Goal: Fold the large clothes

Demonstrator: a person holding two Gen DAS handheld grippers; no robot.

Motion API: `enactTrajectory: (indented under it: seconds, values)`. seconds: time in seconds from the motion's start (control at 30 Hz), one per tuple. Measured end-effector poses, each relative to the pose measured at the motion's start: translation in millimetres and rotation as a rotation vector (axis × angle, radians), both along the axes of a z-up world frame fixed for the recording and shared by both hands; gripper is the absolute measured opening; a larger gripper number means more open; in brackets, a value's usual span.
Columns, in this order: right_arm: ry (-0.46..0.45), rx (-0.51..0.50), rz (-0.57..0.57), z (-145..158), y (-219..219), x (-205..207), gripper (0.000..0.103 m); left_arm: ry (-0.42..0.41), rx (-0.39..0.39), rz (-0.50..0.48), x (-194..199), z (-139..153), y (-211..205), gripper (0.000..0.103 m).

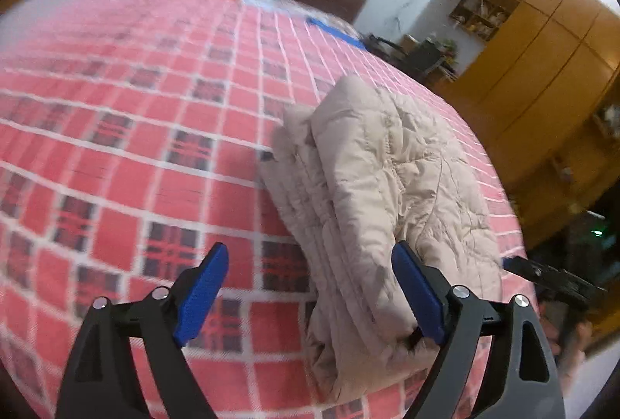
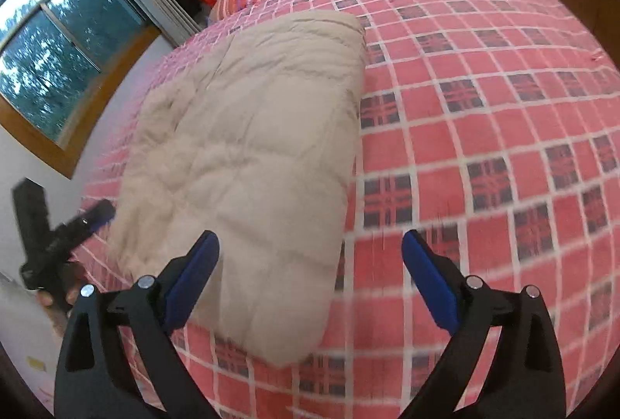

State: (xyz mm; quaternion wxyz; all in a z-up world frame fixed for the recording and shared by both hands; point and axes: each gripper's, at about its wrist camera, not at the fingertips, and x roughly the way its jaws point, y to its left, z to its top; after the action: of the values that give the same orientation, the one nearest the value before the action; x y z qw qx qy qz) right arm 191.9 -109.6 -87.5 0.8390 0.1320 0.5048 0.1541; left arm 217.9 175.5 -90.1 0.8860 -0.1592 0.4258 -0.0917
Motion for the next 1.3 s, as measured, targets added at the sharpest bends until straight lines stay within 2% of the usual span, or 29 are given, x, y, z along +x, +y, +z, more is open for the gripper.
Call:
enactTrajectory:
  seconds: [0.13, 0.2, 0.37, 0.63, 0.93, 1.1, 1.3]
  values:
    - [-0.006, -0.024, -0.026, 1, 5, -25, 0.095, -0.013, 0.099, 0.053, -26, 13, -20, 0.087]
    - [-0.025, -0.043, -0.046, 1, 0, -38, 0.095, -0.023, 0.125, 0.061, -36, 16, -31, 0.088]
    - [-0.077, -0.128, -0.112, 9, -1, -67, 0.096, -0.056, 0.241, 0.090, -59, 19, -53, 0.088]
    - [-0.110, -0.205, -0.139, 17, 11, -93, 0.099, -0.090, 0.333, 0.120, -95, 32, -81, 0.090]
    - [-0.123, -0.252, -0.213, 28, 22, -131, 0.100, -0.109, 0.370, 0.121, -131, 40, -101, 0.092]
    - [-0.158, -0.321, -0.192, 32, 31, -146, 0.100, -0.119, 0.369, 0.143, -144, 43, -102, 0.092]
    - [-0.175, -0.317, -0.186, 34, 28, -157, 0.100, -0.116, 0.367, 0.163, -156, 44, -100, 0.092]
